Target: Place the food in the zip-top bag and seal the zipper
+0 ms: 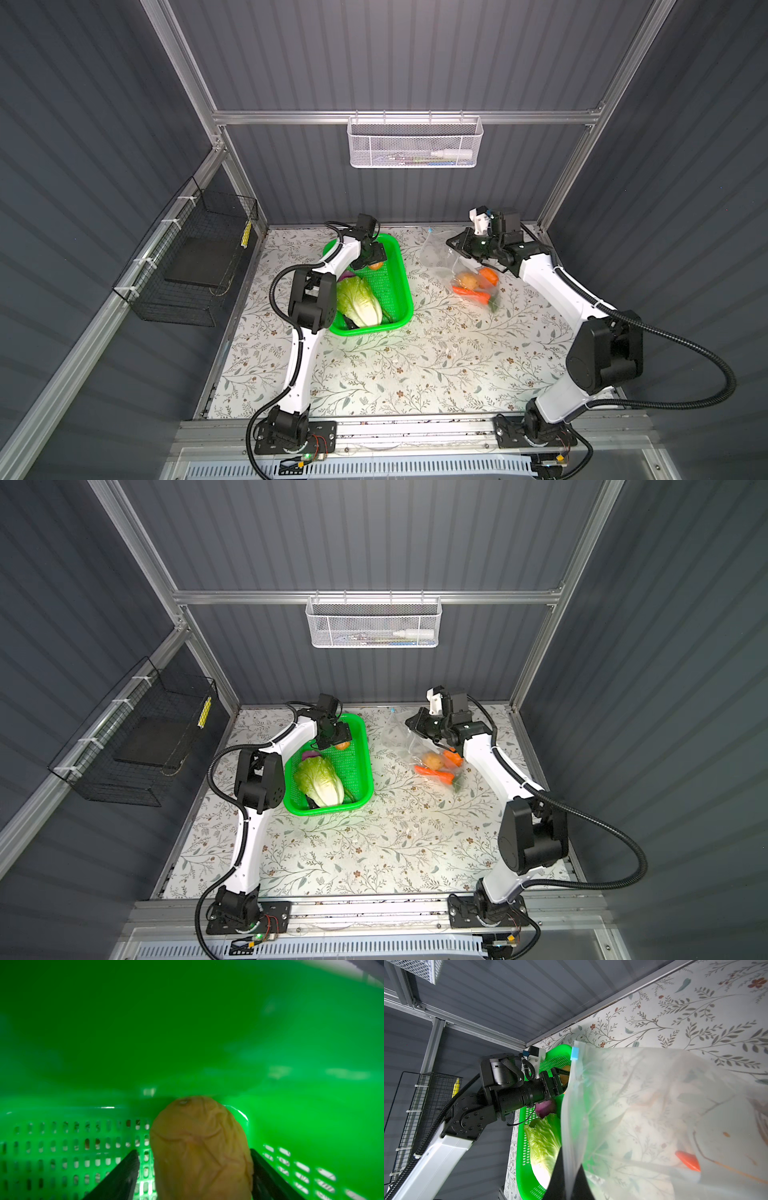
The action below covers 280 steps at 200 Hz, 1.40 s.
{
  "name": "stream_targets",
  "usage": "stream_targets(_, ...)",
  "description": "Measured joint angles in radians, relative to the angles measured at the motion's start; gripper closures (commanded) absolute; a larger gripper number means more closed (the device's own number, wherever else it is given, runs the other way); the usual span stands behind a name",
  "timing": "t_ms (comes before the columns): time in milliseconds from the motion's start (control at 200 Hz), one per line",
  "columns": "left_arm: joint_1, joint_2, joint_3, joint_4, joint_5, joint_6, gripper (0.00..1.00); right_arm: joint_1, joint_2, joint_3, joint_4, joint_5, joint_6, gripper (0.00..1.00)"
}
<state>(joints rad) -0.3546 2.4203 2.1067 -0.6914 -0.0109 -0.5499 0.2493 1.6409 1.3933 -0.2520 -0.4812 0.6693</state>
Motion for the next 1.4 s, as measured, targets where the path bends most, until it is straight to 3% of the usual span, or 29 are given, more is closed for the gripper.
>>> stream_targets(130, 0.000, 0.001, 0.000, 0.008, 0.002, -0.001, 0.43, 0.000, 0.000, 0.000, -0.003, 0.000, 0.000, 1.00)
stream_targets(260, 0.000, 0.000, -0.002, 0.019, 0.004, 0.003, 0.51, 0.000, -0.003, 0.000, -0.004, 0.006, 0.000, 1.00)
stream_targets(535, 0.000, -0.059, -0.079, 0.065, 0.011, -0.010, 0.51, 0.000, -0.011, 0.000, -0.004, 0.011, 0.000, 1.00)
stream_targets(835, -0.019, -0.300, -0.167, 0.140, 0.039, -0.063, 0.50, 0.000, -0.024, -0.007, -0.004, 0.009, 0.000, 1.00)
stream_targets(1101, -0.123, -0.483, -0.237, 0.245, 0.100, -0.140, 0.50, -0.001, -0.033, -0.017, -0.002, -0.002, -0.008, 1.00)
stream_targets(1401, -0.242, -0.497, -0.257, 0.326, 0.235, -0.237, 0.50, -0.001, -0.083, -0.084, 0.035, -0.009, 0.000, 1.00)
